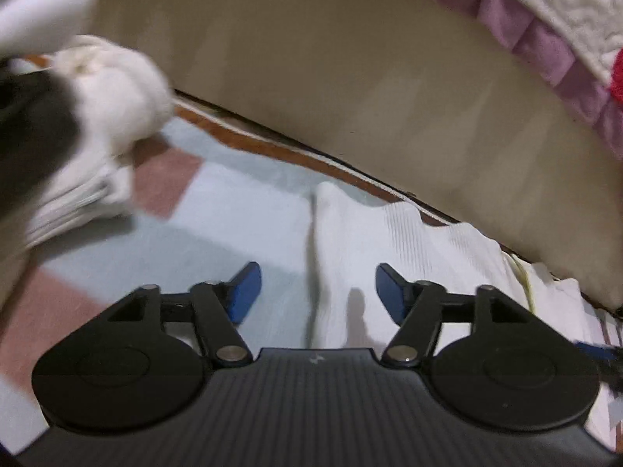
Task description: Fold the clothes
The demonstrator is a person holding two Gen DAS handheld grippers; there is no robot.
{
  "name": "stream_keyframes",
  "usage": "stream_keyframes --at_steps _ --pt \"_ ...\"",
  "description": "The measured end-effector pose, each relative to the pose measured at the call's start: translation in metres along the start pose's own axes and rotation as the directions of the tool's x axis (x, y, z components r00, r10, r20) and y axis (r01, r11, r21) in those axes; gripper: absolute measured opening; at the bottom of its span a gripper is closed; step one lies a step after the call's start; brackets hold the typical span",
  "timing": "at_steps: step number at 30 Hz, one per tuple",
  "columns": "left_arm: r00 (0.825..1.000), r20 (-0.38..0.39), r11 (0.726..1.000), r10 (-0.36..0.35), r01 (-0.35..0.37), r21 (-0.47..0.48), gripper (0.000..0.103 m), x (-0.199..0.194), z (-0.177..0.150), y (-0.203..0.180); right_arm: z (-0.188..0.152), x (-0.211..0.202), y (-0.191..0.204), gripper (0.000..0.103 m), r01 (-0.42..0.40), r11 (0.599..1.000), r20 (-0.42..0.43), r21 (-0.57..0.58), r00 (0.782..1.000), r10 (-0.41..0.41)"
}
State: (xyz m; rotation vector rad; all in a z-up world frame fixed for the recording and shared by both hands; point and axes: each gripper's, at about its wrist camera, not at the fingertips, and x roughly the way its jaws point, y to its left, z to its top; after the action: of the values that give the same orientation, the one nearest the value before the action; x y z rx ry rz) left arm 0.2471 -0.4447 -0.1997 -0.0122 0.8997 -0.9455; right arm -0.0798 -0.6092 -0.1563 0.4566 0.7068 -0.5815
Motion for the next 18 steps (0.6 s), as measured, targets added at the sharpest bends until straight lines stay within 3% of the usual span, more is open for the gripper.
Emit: stream_keyframes --at_steps 1,3,5,6,7,9,11,12,15,17,18 --pt "1.0 0.005 1.0 0.01 -0.01 0.025 0.081 0.006 0.002 -0.006 -0.003 -0.003 -0.004 0.051 0.034 0.998 0.005 -0.048 0.999 -0.034" --pt "1.0 0.003 0.993 0.026 -0.026 0.116 0.085 0.016 0.002 -0.023 -0.01 -0.013 -0.022 0.051 0.047 0.996 0.031 -0.072 0.999 -0.044" --pt "0.999 -0.028 0.961 0.029 -0.02 0.276 0.073 0.02 -0.002 -0.043 -0.015 -0.014 -0.039 0.051 0.037 0.999 0.049 -0.04 0.998 -0.035" --pt "0.999 -0.043 0.935 0.032 -0.015 0.353 0.026 0.023 -0.004 -0.054 -0.018 -0.016 -0.052 0.051 0.043 0.999 0.053 -0.014 0.998 -0.042" --pt "0.998 -0.043 0.911 0.039 -0.018 0.413 0.004 0.022 -0.005 -0.062 -0.021 -0.018 -0.065 0.051 0.05 0.999 0.057 0.013 0.997 -0.051" --pt "0.997 0.029 0.874 0.069 -0.074 0.481 0.004 0.008 -0.003 -0.074 -0.027 -0.019 -0.086 0.051 0.074 0.996 0.058 0.057 0.995 -0.077" --pt "0.97 0.21 0.819 0.122 -0.218 0.53 0.003 -0.011 -0.002 -0.082 -0.032 -0.019 -0.105 0.051 0.084 0.992 0.058 0.098 0.994 -0.09" --pt "0.956 0.256 0.807 0.144 -0.263 0.529 0.002 -0.016 -0.001 -0.084 -0.034 -0.02 -0.112 0.051 0.078 0.991 0.057 0.113 0.995 -0.084" --pt "0.958 0.197 0.848 0.207 -0.276 0.453 0.005 -0.008 -0.001 -0.077 -0.038 -0.024 -0.134 0.051 0.056 0.986 0.055 0.157 0.996 -0.066" --pt "0.962 0.185 0.874 0.199 -0.26 0.411 0.01 -0.014 -0.008 -0.078 -0.038 -0.026 -0.148 0.051 0.03 0.983 0.052 0.181 0.998 -0.04" --pt "0.965 0.185 0.887 0.185 -0.245 0.392 0.019 -0.019 -0.013 -0.079 -0.036 -0.028 -0.153 0.052 0.02 0.981 0.059 0.194 0.998 -0.031"
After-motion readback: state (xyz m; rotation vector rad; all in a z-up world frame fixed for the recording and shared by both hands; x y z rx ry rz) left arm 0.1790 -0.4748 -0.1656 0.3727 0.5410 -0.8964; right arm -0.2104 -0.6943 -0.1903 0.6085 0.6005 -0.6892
